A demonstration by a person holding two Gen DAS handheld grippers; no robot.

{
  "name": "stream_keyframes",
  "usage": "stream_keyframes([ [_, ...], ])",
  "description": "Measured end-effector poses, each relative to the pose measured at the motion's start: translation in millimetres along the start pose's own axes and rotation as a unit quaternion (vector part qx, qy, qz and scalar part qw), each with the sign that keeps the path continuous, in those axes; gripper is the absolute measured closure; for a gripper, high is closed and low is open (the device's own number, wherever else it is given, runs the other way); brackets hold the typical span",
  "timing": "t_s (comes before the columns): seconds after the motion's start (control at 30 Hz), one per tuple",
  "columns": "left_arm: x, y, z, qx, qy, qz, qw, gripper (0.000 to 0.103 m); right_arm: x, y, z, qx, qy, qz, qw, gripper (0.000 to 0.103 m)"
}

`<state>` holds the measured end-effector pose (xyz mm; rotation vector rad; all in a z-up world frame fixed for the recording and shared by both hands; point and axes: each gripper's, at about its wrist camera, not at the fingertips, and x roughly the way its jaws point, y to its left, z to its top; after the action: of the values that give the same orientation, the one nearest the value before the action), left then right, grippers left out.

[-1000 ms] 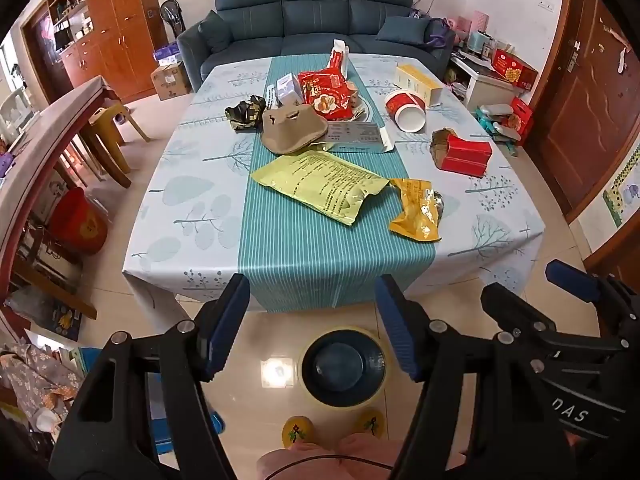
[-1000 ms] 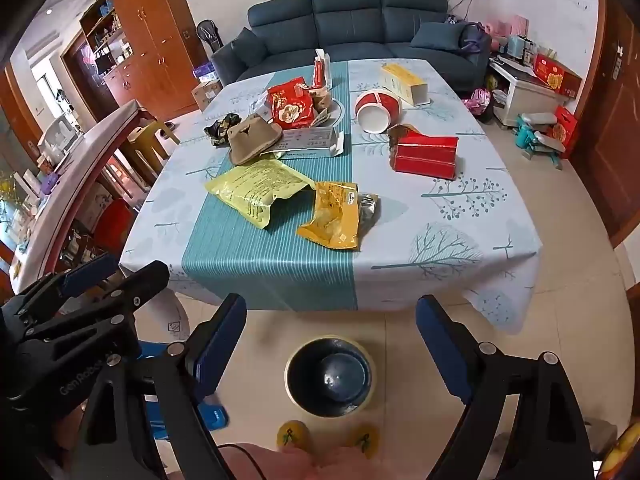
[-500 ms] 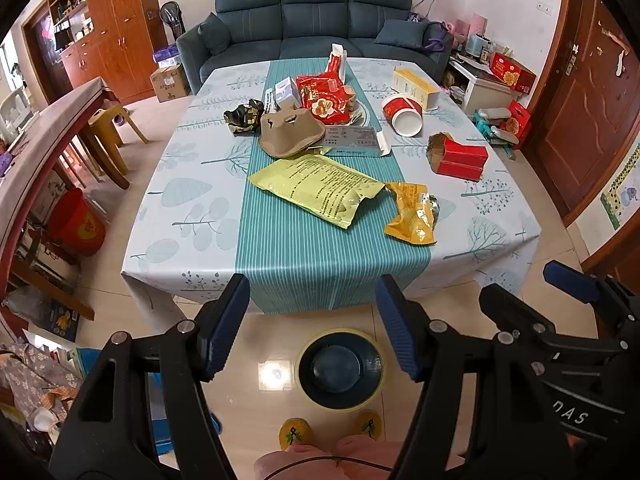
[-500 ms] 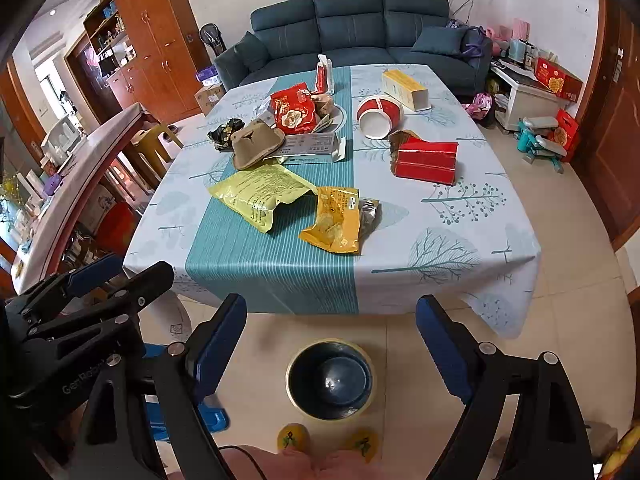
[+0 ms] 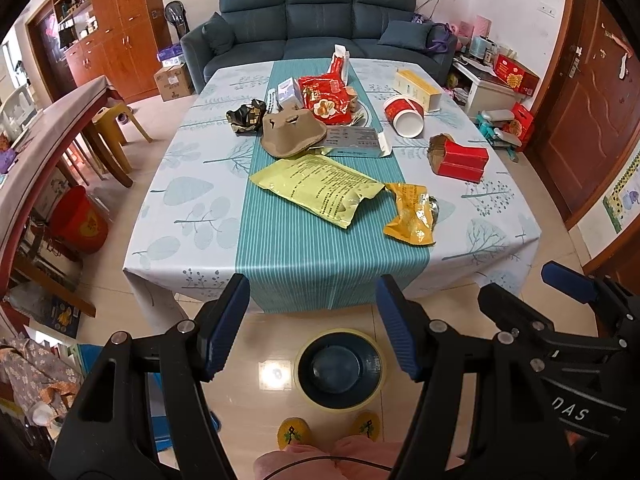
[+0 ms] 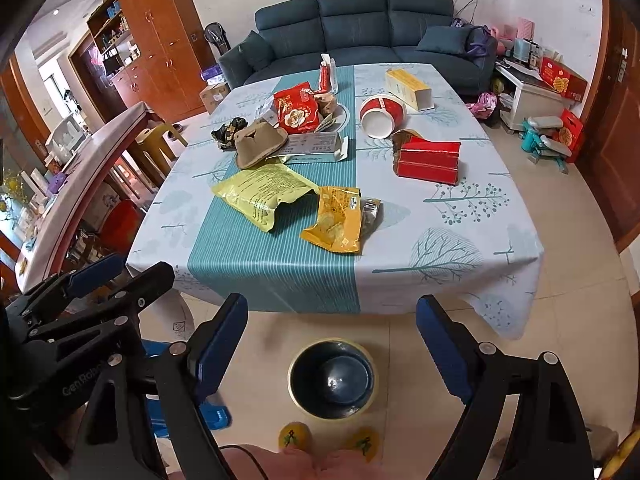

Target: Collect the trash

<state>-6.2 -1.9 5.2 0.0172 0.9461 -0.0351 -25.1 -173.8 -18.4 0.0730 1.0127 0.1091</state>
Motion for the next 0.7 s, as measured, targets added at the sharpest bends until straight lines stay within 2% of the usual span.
stream_keyframes([
  [0.7, 5.5, -6.6, 8.5, -0.021, 0.005, 0.018, 0.9996, 0.040, 9.7, -17.7, 14.0, -0.010, 0.003, 0.037, 0.999, 0.015],
])
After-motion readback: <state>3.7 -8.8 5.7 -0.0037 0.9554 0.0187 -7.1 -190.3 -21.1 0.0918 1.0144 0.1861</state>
